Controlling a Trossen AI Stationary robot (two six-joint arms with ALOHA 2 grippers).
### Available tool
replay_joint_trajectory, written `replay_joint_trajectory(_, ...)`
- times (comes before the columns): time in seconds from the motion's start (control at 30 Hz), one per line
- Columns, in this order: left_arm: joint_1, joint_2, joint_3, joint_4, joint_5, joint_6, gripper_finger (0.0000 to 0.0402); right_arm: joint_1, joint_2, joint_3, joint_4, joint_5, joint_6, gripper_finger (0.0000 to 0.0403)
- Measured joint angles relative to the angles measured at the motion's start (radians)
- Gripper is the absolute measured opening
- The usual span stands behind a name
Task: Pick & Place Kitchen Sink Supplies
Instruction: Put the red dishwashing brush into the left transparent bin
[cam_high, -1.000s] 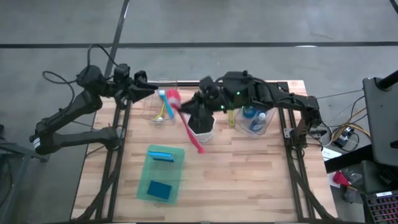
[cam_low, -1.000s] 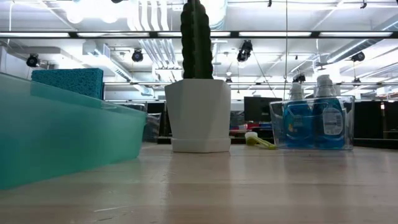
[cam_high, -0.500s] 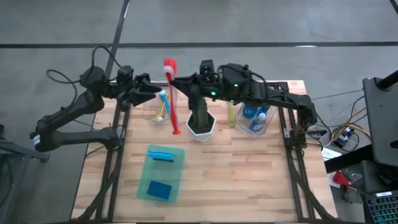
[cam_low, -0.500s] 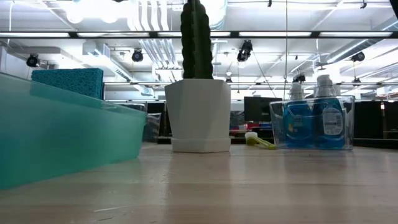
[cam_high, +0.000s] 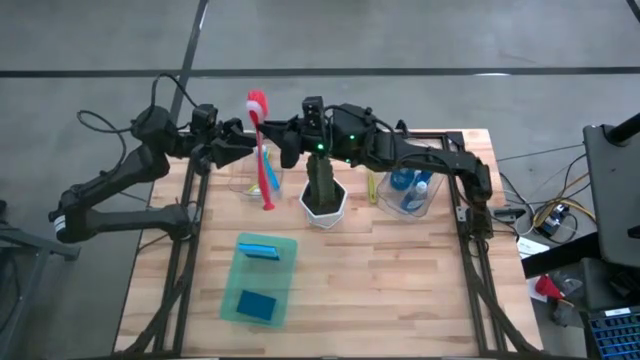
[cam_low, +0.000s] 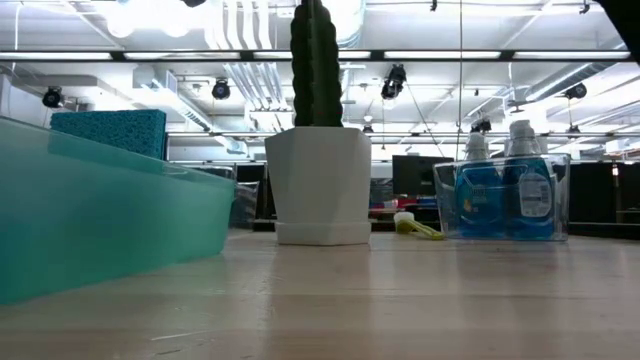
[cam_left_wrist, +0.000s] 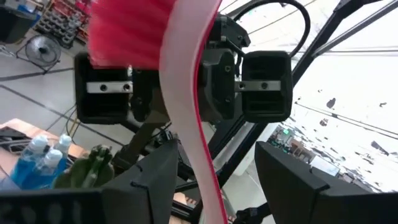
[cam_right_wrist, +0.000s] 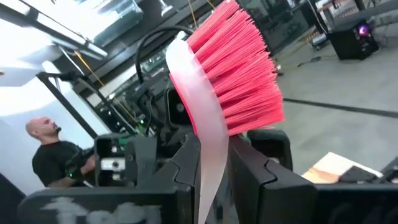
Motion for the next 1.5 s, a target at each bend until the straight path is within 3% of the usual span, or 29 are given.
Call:
replay_joint_trajectory(0.4, 0.000, 0.007, 0.000, -0.013, -0.011, -0.020, 0.0199, -0.004, 0.016, 0.001, 0.038, 0.013, -0.006, 0.0052)
replay_joint_trajectory(0.57, 0.000, 0.019, 0.000, -0.017, -0.013, -0.035, 0.0154, -0.015, 0.016, 0.001, 0.038, 0.019, -0.013, 0.0052)
replay_joint_trajectory(0.8, 0.001, 0.025, 0.000, -0.018, -0.023, -0.065, 0.0063, -0.015, 0.016, 0.001, 0.043, 0.022, -0.017, 0.0053)
replay_joint_trajectory(0.9, 0.001, 0.025, -0.001, -0.021, -0.024, -0.080, 0.0033, -0.015, 0.014, 0.001, 0.053, 0.019, -0.037, 0.0067)
replay_joint_trajectory(1.03, 0.003, 0.024, -0.001, -0.008, -0.031, -0.081, 0.0031, -0.015, 0.004, 0.000, 0.086, 0.020, -0.109, 0.0103)
replay_joint_trajectory(1.23, 0.017, 0.019, -0.001, -0.049, -0.076, -0.078, 0.0067, -0.017, -0.027, 0.049, 0.099, 0.026, -0.203, 0.0161)
replay_joint_trajectory(1.5, 0.083, 0.006, -0.001, -0.378, -0.207, 0.048, 0.0037, 0.002, -0.046, 0.094, 0.089, 0.022, -0.363, 0.0191)
